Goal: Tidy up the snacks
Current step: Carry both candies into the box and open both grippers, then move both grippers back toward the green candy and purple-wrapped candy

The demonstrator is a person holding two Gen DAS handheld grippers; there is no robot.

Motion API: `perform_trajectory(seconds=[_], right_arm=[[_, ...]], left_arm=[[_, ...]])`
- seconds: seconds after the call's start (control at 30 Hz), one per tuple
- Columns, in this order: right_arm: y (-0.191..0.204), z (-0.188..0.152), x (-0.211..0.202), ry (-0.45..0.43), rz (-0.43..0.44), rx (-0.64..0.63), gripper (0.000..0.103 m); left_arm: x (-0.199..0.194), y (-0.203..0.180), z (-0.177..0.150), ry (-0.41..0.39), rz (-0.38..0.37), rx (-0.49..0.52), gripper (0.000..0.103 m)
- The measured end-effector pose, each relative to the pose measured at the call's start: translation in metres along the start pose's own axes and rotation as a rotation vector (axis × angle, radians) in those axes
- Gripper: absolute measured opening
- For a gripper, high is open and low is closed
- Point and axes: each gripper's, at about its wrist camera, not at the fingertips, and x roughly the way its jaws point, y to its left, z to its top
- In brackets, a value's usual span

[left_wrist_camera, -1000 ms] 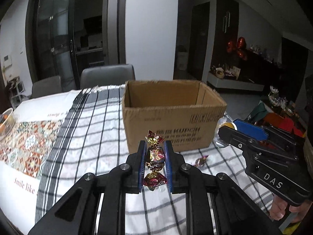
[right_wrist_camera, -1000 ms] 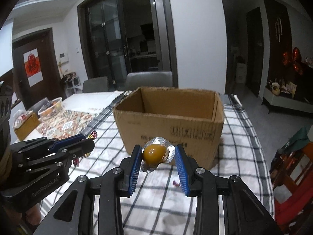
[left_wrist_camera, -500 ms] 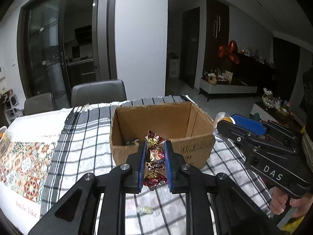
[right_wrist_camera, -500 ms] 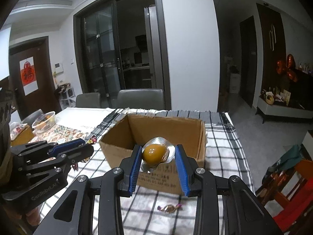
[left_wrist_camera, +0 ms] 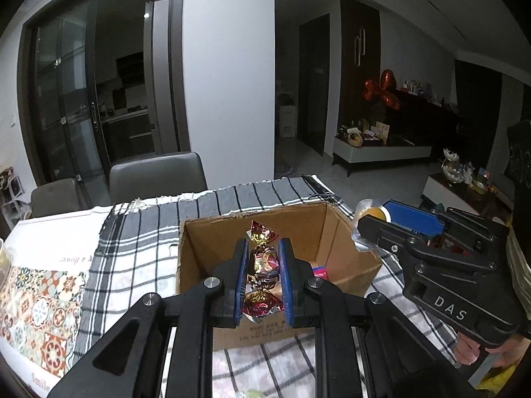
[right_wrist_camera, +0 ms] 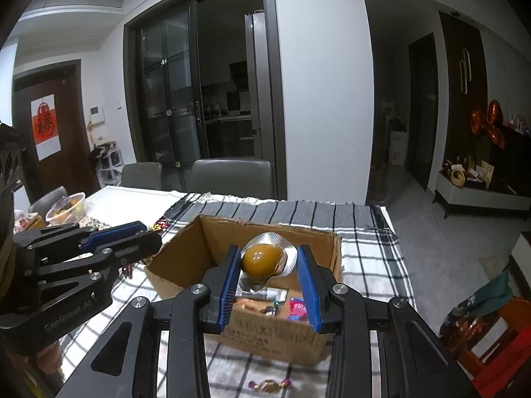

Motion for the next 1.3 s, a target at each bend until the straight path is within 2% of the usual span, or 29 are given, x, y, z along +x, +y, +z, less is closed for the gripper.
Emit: perform_trajectory(seconds=[0.27, 0.3, 0.33, 0.37, 0.4, 0.43, 0.5, 0.83, 1.07, 1.3], right_arm=[[-0.011, 0.005, 0.026, 0.028, -0.007, 0.012, 0.036], [-0.011, 0.005, 0.028, 0.032, -0.008, 0.015, 0.036], [-0.012, 0.006, 0.031, 0.036, -0.014, 0.018, 0.036], [-0.013, 0.006, 0.035, 0.042, -0.022, 0.018, 0.037], [-0.013, 0.006, 0.036, 0.045, -0.027, 0.018, 0.039], [-0.013, 0.006, 0.036, 0.047, -0.031, 0.020, 0.046], [-0.014, 0.003, 0.032, 0.041, -0.042, 0.033, 0.051], [0.003, -0.018, -0.008, -0.012, -0.034, -0.004, 0.051], [0.008, -0.034, -0.020, 0.007, 0.004, 0.032, 0.051], [0.014, -0.057, -0.029, 0.036, 0.023, 0.052, 0.051]], left_arm=[[0.031, 0.003, 0.012, 0.032, -0.007, -0.012, 0.021], [0.033, 0.003, 0.012, 0.037, 0.001, -0.015, 0.026], [0.035, 0.004, 0.014, 0.041, 0.009, -0.014, 0.039], [0.036, 0.004, 0.015, 0.037, 0.015, -0.012, 0.047], [0.035, 0.005, 0.016, 0.034, 0.026, -0.012, 0.049], [0.035, 0.006, 0.015, 0.035, 0.031, -0.014, 0.051], [0.031, 0.008, 0.014, 0.037, 0.031, -0.023, 0.056], [-0.009, 0.003, -0.015, 0.005, 0.070, -0.004, 0.061], [-0.036, -0.002, -0.031, -0.029, 0.094, 0.007, 0.061], [-0.049, -0.007, -0.053, -0.024, 0.107, 0.005, 0.061]])
